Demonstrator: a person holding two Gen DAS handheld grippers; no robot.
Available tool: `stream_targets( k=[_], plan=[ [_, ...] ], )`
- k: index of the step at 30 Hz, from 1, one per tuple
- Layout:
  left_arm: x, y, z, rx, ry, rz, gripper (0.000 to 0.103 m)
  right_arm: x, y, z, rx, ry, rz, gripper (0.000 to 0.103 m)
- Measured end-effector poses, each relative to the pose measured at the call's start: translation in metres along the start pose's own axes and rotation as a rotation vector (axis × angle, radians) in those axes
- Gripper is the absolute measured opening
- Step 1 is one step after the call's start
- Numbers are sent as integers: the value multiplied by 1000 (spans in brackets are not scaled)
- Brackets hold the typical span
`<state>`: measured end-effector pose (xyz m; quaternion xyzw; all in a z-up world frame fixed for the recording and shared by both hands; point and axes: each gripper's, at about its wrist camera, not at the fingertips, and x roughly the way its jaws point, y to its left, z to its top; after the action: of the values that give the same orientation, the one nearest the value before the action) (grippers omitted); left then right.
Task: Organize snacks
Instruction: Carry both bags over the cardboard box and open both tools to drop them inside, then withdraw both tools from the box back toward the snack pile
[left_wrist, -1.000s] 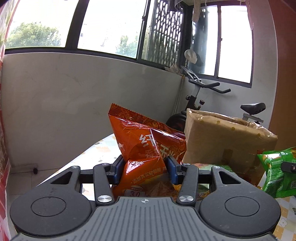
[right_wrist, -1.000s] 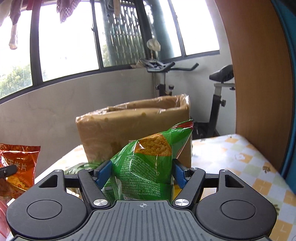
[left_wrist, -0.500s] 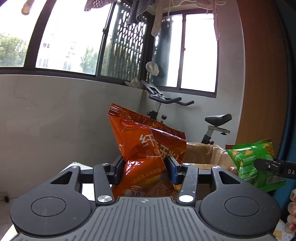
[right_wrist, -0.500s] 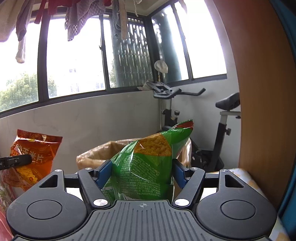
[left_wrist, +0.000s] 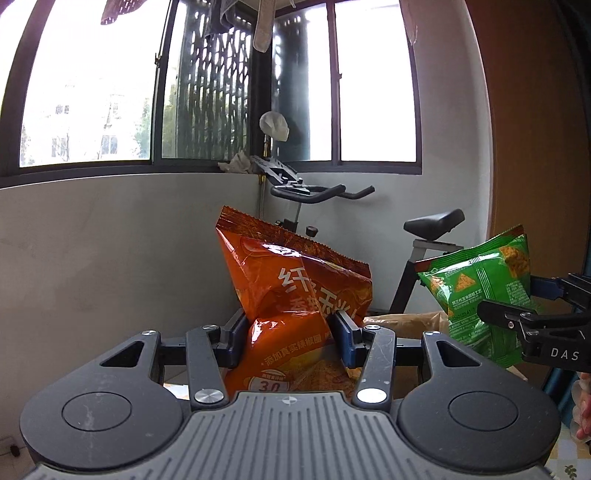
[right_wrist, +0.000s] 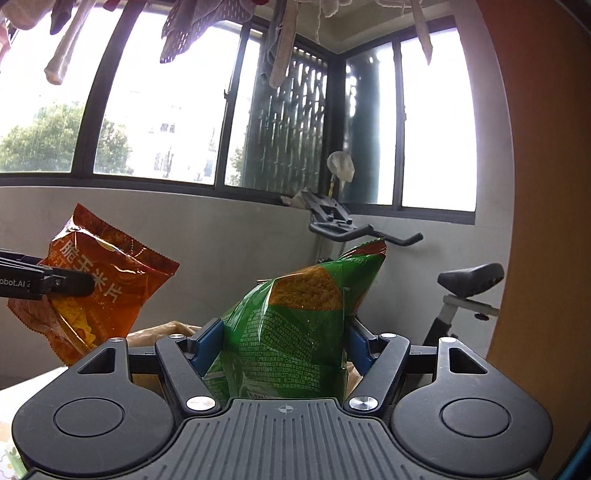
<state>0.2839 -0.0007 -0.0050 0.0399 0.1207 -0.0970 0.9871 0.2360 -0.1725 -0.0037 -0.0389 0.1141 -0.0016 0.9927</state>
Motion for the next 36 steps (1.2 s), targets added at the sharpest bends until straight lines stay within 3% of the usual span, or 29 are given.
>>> stream_targets(
  k=[7, 16, 19, 21, 24, 26, 36],
  plan=[
    [50, -10, 1, 58, 95, 19, 51, 57, -4, -15, 25, 144, 10, 66],
    [72, -10, -28, 64, 214, -40, 52, 87, 2, -42, 81, 312, 53, 66],
    [71, -7, -35, 56, 224, -51, 55, 89, 3, -47, 79, 338, 46, 67],
    [72, -6, -34, 51, 226, -52, 70, 89, 2, -50, 90, 356, 43, 68],
    [68, -3, -31, 32, 213, -47, 81, 85, 1, -48, 106, 359, 44, 71],
    [65, -1, -27, 17, 210, -48, 87, 81, 1, -46, 110, 358, 38, 83],
    [42, 10, -18, -36, 193, -40, 90, 47, -4, -29, 170, 345, 54, 98]
  ],
)
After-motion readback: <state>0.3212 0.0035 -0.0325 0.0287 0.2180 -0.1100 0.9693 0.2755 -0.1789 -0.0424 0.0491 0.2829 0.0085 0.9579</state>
